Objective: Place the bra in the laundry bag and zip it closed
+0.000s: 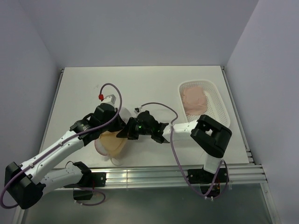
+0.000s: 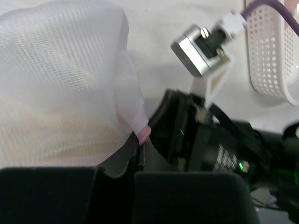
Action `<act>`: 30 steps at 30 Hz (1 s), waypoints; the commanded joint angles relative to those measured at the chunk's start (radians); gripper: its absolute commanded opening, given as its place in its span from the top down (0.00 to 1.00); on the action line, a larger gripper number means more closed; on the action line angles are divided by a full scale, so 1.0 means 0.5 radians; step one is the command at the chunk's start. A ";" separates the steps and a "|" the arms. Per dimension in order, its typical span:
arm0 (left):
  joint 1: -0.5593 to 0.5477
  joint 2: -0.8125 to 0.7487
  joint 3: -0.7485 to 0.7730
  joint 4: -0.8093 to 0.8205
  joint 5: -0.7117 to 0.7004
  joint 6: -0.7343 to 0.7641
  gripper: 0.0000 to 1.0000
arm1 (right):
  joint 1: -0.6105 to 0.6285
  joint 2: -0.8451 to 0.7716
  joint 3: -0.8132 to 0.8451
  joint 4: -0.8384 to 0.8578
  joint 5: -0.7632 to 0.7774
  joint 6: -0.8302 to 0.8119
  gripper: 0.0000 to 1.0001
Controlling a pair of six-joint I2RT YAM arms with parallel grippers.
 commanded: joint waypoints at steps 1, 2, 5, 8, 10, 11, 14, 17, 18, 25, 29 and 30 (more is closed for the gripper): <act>-0.048 -0.114 -0.048 0.050 0.169 -0.097 1.00 | -0.044 0.050 0.079 0.179 0.170 0.113 1.00; -0.051 -0.147 -0.060 0.034 0.175 -0.106 1.00 | -0.060 0.060 0.006 0.322 0.195 0.150 1.00; -0.051 -0.196 -0.073 -0.012 0.169 -0.152 1.00 | -0.093 0.060 -0.071 0.458 0.259 0.276 1.00; -0.048 -0.239 -0.082 -0.076 0.117 -0.192 1.00 | -0.115 0.026 -0.130 0.517 0.373 0.328 1.00; -0.048 -0.261 -0.061 -0.165 0.047 -0.213 1.00 | -0.139 -0.017 -0.194 0.548 0.431 0.408 1.00; -0.048 -0.267 -0.048 -0.199 0.010 -0.229 1.00 | -0.143 -0.035 -0.216 0.569 0.483 0.432 1.00; -0.048 -0.313 -0.024 -0.273 -0.085 -0.262 1.00 | -0.170 -0.112 -0.302 0.618 0.551 0.506 1.00; -0.051 -0.322 -0.002 -0.309 -0.116 -0.293 1.00 | -0.219 -0.158 -0.384 0.683 0.573 0.549 1.00; -0.052 -0.316 0.001 -0.313 -0.119 -0.299 1.00 | -0.234 -0.189 -0.406 0.741 0.573 0.576 1.00; -0.048 -0.261 0.010 -0.297 -0.091 -0.281 1.00 | -0.354 -0.287 -0.489 0.925 0.560 0.623 1.00; -0.048 -0.240 0.053 -0.325 -0.156 -0.259 1.00 | -0.363 -0.388 -0.562 0.984 0.573 0.647 1.00; -0.048 -0.237 0.056 -0.340 -0.174 -0.256 1.00 | -0.373 -0.403 -0.569 0.987 0.573 0.644 1.00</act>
